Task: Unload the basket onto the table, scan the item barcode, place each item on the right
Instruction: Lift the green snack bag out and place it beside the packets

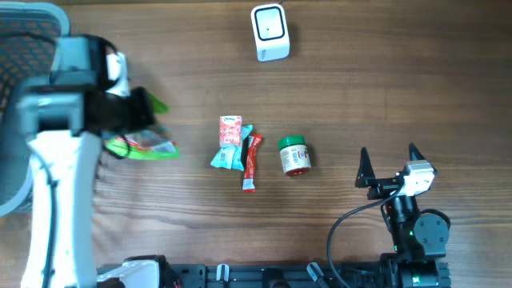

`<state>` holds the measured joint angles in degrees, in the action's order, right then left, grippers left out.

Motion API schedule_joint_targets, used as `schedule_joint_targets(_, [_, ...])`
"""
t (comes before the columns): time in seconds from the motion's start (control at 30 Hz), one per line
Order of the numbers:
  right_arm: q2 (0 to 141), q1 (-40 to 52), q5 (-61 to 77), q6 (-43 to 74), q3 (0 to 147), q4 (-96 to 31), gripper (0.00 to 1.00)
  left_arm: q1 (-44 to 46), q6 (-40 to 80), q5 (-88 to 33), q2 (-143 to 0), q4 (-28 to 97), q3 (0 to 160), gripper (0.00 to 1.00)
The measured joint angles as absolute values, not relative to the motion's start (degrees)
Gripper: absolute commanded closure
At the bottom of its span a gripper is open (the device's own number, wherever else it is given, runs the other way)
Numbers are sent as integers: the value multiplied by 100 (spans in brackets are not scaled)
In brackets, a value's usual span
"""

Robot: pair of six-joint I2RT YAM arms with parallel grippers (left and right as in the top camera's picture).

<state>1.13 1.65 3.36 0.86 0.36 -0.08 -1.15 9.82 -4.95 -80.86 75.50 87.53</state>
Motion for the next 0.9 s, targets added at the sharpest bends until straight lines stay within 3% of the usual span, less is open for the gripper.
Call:
schedule_joint_targets(0.27, [117, 165, 336, 86, 36, -5, 0, 285, 1094, -683, -8652, 4871, 5970, 92])
schedule_joint_targets(0.3, [117, 165, 336, 86, 36, -5, 0, 338, 1135, -727, -8764, 4663, 5769, 69])
schedule_joint_targets(0.33, [117, 165, 336, 86, 36, -5, 0, 386, 1190, -764, -8868, 4515, 5596, 36])
schedule_joint_targets(0.4, [117, 165, 336, 86, 36, -3, 0, 445, 1232, -810, -9017, 4386, 5443, 0])
schedule_joint_targets(0.67, [117, 165, 336, 86, 36, -3, 0, 478, 1365, -906, -9109, 4307, 5548, 0])
schedule_joint_targets(0.9, [117, 165, 336, 86, 36, -3, 0, 478, 1369, -917, -8473, 4639, 6554, 0])
